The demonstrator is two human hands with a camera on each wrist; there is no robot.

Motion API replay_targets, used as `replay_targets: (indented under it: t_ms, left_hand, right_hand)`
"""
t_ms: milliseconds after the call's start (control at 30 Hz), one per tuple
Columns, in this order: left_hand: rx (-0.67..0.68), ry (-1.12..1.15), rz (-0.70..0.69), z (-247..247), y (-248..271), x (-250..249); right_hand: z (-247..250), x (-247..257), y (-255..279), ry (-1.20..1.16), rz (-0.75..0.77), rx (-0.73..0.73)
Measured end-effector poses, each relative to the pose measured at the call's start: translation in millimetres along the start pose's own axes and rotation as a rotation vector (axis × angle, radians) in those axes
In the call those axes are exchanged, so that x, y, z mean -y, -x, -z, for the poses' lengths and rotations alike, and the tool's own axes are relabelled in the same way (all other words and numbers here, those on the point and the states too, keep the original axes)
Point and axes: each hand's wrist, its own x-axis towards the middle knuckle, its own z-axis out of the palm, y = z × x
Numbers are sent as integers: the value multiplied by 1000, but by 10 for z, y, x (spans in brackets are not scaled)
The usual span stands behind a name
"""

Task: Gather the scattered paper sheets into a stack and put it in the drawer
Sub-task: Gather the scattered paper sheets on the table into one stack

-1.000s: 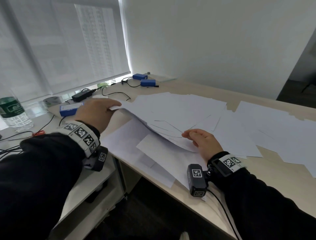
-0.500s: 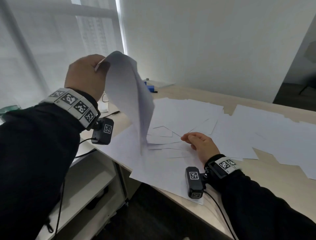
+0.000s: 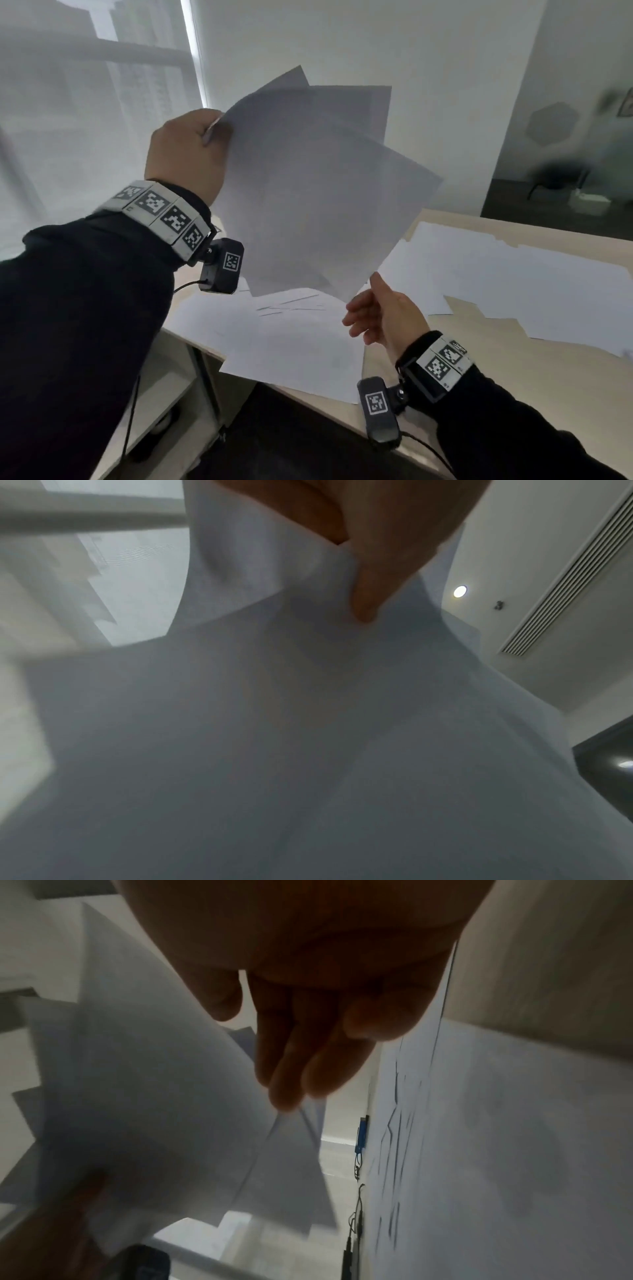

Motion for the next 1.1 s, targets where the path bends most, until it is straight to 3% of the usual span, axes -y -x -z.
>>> replay_targets:
  t_ms: [67, 167, 267, 400, 433, 533, 733, 867, 967, 1033, 1100]
  left_hand:
    - [0, 111, -42, -144, 126, -175]
    - [28, 288, -89, -394, 392, -398]
    - [121, 311, -280, -684, 821, -519]
    - [475, 158, -572, -1149, 1489, -393]
    - [601, 131, -582, -1239, 1618, -373]
    - [918, 98, -428, -1348, 1876, -413]
    - [1033, 52, -416, -1391, 2092, -452]
    - [1056, 89, -358, -1340, 2348, -349]
    - [1066, 95, -285, -1293, 2521, -350]
    - [1076, 54, -248, -1268, 2646, -376]
    - [1061, -6, -211, -1255, 2777, -390]
  right_hand:
    - [170, 36, 74, -177, -90, 23]
    - [513, 113, 163, -496, -96, -4]
    - [901, 191, 276, -681, -63, -89]
    - [1295, 167, 452, -867, -7, -35]
    - [1423, 144, 492, -886, 19, -102]
    - [1560, 140, 676, -894, 15, -306]
    - [1606, 157, 962, -562, -143, -444]
    - [1725, 217, 1131, -479, -26, -588]
    - [1614, 191, 1350, -364, -199, -556]
    - [1520, 125, 1483, -298, -273, -397]
    - [1471, 41, 1614, -338, -289, -334]
